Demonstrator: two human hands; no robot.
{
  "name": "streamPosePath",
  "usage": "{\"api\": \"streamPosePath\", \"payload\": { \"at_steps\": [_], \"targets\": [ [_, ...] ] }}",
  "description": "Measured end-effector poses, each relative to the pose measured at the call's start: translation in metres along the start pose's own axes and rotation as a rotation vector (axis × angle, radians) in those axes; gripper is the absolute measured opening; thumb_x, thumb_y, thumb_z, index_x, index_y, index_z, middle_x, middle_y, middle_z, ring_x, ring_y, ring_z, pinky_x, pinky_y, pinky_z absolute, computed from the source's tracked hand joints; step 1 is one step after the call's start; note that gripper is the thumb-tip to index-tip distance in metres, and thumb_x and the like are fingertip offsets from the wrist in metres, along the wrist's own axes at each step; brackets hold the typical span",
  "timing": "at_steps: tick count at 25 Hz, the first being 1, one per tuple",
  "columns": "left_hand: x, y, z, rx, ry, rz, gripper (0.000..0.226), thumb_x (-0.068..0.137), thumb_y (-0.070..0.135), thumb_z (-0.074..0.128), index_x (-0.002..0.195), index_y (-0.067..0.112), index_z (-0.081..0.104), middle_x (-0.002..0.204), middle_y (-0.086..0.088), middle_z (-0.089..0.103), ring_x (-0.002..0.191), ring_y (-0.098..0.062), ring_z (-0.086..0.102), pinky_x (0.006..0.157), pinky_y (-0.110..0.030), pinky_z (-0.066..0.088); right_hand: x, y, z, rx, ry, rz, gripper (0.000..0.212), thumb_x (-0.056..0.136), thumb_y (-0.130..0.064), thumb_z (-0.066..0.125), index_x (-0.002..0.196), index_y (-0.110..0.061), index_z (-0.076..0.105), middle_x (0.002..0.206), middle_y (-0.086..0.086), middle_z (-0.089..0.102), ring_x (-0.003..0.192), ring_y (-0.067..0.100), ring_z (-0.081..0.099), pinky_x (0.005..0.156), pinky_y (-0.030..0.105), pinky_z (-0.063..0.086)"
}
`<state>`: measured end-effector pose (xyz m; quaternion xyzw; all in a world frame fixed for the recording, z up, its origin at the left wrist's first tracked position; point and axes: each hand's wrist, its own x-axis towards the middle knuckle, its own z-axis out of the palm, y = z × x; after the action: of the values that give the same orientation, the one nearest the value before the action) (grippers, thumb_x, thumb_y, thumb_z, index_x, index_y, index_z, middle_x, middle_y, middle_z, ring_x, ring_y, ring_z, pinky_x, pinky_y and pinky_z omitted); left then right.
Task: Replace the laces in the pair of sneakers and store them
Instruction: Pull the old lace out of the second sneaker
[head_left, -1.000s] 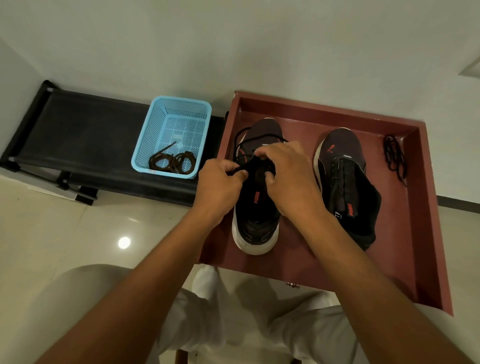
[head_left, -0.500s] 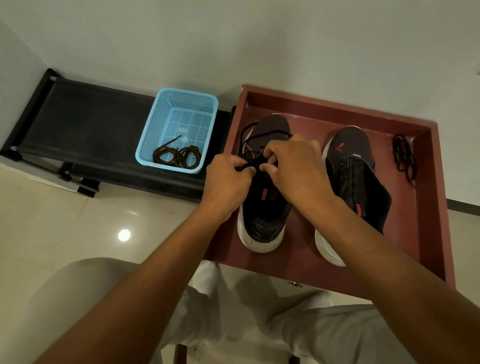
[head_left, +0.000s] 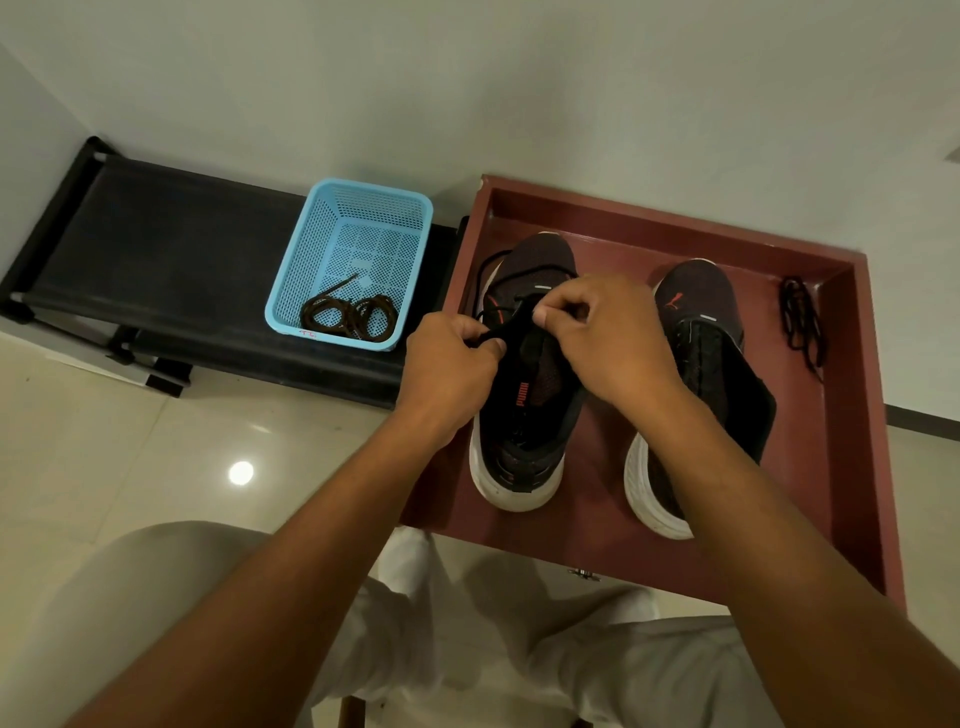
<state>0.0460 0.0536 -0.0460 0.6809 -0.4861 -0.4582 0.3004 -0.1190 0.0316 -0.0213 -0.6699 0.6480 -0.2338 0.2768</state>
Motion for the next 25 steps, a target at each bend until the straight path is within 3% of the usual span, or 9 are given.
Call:
{"api": "streamPosePath", "payload": {
  "at_steps": [2,5,8,12,14,16,19,22,25],
  "targets": [
    [0.000,-0.001,0.000,-0.001,0.003,-0.005,0.012,0.095,0.016,0.070,0.085,0.012,0.077,0.081,-0.012,0.076,0.076,-0.025,0.075,0.075,-0.049,0.063,0.001,0.002,-0.012,0.176,0.016,0.094,0.008,0.093,-0.019,0.075,0.089,-0.019,0.081,0.079,-0.012,0.073,0.074,0.003,0.066,0.074,0.020,0.052],
    [0.000,-0.001,0.000,-0.007,-0.001,-0.011,0.011,0.095,0.015,0.070,0.086,0.012,0.077,0.083,-0.012,0.076,0.078,-0.024,0.076,0.076,-0.048,0.064,0.004,0.009,-0.035,0.479,0.047,0.240,0.009,0.093,-0.014,0.074,0.087,-0.016,0.080,0.083,-0.005,0.077,0.078,0.004,0.070,0.077,0.020,0.053],
    [0.000,0.001,0.001,0.001,-0.002,-0.009,0.011,0.095,0.015,0.070,0.087,0.012,0.077,0.082,-0.011,0.076,0.077,-0.022,0.075,0.077,-0.046,0.064,0.005,0.018,-0.047,0.513,0.011,0.320,0.012,0.095,-0.011,0.069,0.090,-0.006,0.078,0.075,-0.013,0.074,0.065,-0.010,0.062,0.069,0.013,0.043],
    [0.001,0.001,0.002,0.026,-0.003,0.007,0.012,0.095,0.016,0.070,0.086,0.012,0.077,0.081,-0.012,0.076,0.076,-0.024,0.075,0.075,-0.047,0.063,0.006,0.015,-0.048,0.507,-0.124,0.310,0.017,0.094,-0.025,0.072,0.092,-0.010,0.080,0.077,-0.003,0.072,0.067,0.004,0.056,0.067,0.019,0.042],
    [0.001,0.001,0.002,0.044,-0.006,0.014,0.013,0.095,0.017,0.070,0.085,0.011,0.076,0.081,-0.012,0.075,0.076,-0.025,0.075,0.074,-0.048,0.063,0.011,0.008,-0.046,0.351,-0.175,0.208,0.020,0.089,-0.037,0.078,0.093,-0.018,0.080,0.083,-0.007,0.073,0.076,0.004,0.064,0.073,0.019,0.048],
    [0.001,0.002,0.002,0.054,-0.008,0.016,0.013,0.095,0.018,0.069,0.085,0.012,0.076,0.079,-0.012,0.075,0.074,-0.025,0.075,0.073,-0.048,0.063,0.015,-0.001,-0.040,0.045,-0.162,0.065,0.023,0.082,-0.042,0.083,0.098,-0.026,0.078,0.093,-0.012,0.072,0.087,0.005,0.065,0.077,0.019,0.049],
    [0.001,0.002,0.002,0.066,-0.006,0.022,0.014,0.095,0.018,0.070,0.085,0.012,0.076,0.078,-0.013,0.075,0.072,-0.027,0.074,0.071,-0.050,0.062,0.016,-0.010,-0.020,-0.283,-0.137,-0.078,0.028,0.080,-0.048,0.083,0.104,-0.034,0.077,0.099,-0.013,0.068,0.103,0.015,0.060,0.089,0.035,0.050],
    [0.002,0.002,0.002,0.062,-0.009,0.018,0.013,0.095,0.018,0.070,0.085,0.012,0.077,0.078,-0.013,0.075,0.073,-0.027,0.074,0.071,-0.051,0.062,0.012,-0.010,-0.003,-0.424,-0.143,-0.097,0.016,0.088,-0.046,0.075,0.100,-0.036,0.078,0.096,-0.014,0.064,0.114,0.020,0.051,0.089,0.037,0.033],
    [0.002,0.001,0.002,0.059,-0.011,0.017,0.013,0.095,0.018,0.070,0.085,0.013,0.077,0.078,-0.012,0.075,0.073,-0.027,0.074,0.071,-0.050,0.062,0.011,-0.007,0.003,-0.433,-0.146,-0.117,0.012,0.094,-0.040,0.069,0.097,-0.033,0.079,0.094,-0.013,0.063,0.114,0.021,0.051,0.091,0.040,0.030]
  ]
}}
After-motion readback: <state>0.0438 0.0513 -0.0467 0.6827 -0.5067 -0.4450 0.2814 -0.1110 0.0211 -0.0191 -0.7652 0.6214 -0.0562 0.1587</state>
